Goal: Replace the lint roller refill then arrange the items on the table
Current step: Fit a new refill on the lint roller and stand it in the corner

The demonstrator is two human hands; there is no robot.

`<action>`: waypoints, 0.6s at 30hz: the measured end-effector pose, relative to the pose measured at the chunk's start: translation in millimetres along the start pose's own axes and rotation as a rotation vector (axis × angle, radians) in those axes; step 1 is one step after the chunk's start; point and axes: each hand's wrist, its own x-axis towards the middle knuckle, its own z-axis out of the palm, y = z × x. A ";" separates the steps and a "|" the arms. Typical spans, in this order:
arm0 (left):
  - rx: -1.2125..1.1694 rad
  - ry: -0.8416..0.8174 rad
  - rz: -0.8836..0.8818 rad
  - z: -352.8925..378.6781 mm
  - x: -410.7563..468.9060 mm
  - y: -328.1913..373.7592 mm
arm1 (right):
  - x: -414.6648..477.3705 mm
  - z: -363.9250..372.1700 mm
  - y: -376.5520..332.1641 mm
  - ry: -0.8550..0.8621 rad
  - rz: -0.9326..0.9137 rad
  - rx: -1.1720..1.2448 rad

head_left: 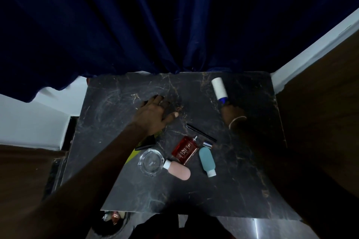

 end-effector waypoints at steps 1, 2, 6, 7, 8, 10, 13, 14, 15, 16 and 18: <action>-0.002 0.010 0.004 -0.3 -0.7 -0.5 | -1.5 -0.5 -10.8 0.034 -0.029 -0.006; -0.002 0.021 0.010 -0.3 -0.3 -0.6 | -1.8 0.8 -20.4 0.045 -0.071 -0.028; 0.013 0.050 0.016 2.3 -3.7 -3.3 | -12.5 3.1 -58.3 0.064 -0.297 -0.073; 0.017 0.054 0.010 3.3 -4.3 -3.8 | -14.8 4.4 -64.5 0.076 -0.329 -0.071; 0.018 0.055 0.002 4.8 -4.8 -4.5 | -17.5 4.1 -70.1 0.068 -0.344 -0.081; 0.022 0.042 -0.012 8.6 -6.0 -5.5 | -21.7 5.1 -77.9 0.059 -0.352 -0.100; 0.029 0.043 -0.014 15.1 -8.2 -6.3 | -24.2 3.2 -79.8 0.039 -0.338 -0.058; 0.029 0.059 -0.010 16.8 -8.7 -6.0 | -23.8 1.3 -78.9 0.030 -0.313 -0.041; 0.027 0.077 -0.006 18.1 -9.2 -5.6 | -22.5 0.7 -77.1 0.037 -0.284 -0.033; 0.023 0.090 -0.004 18.8 -9.6 -5.4 | -21.8 -0.5 -74.0 0.045 -0.253 -0.021; 0.021 0.099 -0.003 19.4 -9.5 -5.0 | -17.1 1.0 -64.8 0.069 -0.196 0.001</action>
